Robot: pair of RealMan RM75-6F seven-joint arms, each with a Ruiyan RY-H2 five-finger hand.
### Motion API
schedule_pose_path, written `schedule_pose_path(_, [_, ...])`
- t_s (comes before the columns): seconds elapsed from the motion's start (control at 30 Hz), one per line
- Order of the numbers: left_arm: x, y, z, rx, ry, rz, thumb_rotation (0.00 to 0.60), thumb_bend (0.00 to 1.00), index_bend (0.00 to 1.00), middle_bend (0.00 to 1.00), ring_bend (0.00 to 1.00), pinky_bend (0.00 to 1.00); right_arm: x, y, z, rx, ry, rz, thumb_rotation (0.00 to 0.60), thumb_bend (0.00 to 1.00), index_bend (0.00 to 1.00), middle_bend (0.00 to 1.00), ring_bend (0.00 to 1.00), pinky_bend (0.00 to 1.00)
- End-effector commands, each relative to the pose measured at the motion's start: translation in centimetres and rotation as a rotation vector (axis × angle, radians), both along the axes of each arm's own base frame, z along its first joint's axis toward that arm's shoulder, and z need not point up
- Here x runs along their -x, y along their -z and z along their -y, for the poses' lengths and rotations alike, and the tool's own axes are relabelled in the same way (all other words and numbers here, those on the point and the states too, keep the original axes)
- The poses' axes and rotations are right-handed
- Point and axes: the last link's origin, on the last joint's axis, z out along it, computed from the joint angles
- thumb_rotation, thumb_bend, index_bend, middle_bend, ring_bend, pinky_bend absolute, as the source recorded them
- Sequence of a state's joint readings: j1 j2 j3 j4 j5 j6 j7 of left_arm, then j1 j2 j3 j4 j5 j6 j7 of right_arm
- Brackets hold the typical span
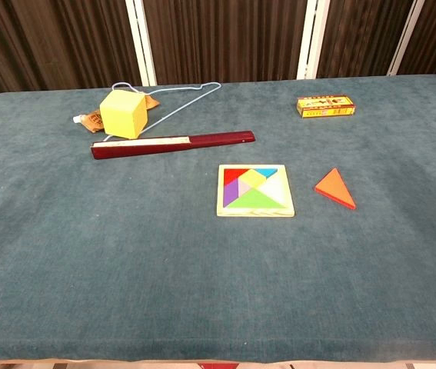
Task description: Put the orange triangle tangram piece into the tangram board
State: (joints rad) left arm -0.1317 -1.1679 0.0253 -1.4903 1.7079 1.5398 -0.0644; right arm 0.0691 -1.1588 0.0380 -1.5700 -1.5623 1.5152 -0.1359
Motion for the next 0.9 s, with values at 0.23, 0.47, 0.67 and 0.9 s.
schedule_pose_path(0.23, [-0.5,0.6,-0.5,0.013,0.01,0.005,0.6,0.49,0.0,0.0,0.0,0.1,-0.2,0.9,1.4,-0.042,-0.036,-0.029,0.6,0.12,0.0,0.0,0.0,0.0])
schedule_pose_path(0.47, [-0.1,0.4,-0.6,0.009,-0.009,0.002,0.6,0.49,0.0,0.0,0.0,0.1,-2.3,3.3,7.6,-0.164,-0.125,-0.134,0.6,0.12,0.0,0.0,0.0,0.0])
schedule_pose_path(0.67, [0.3,0.2,-0.7,-0.002,-0.029,0.002,0.6,0.49,0.0,0.0,0.0,0.1,-5.2,4.6,12.8,-0.243,-0.193,-0.191,0.6,0.12,0.14,0.0,0.0,0.0])
schedule_pose_path(0.9, [0.2,0.2,-1.5,-0.006,-0.036,0.009,0.6,0.49,0.0,0.0,0.0,0.1,-7.0,6.8,15.9,-0.329,-0.202,-0.268,0.6,0.12,0.24,0.0,0.0,0.0])
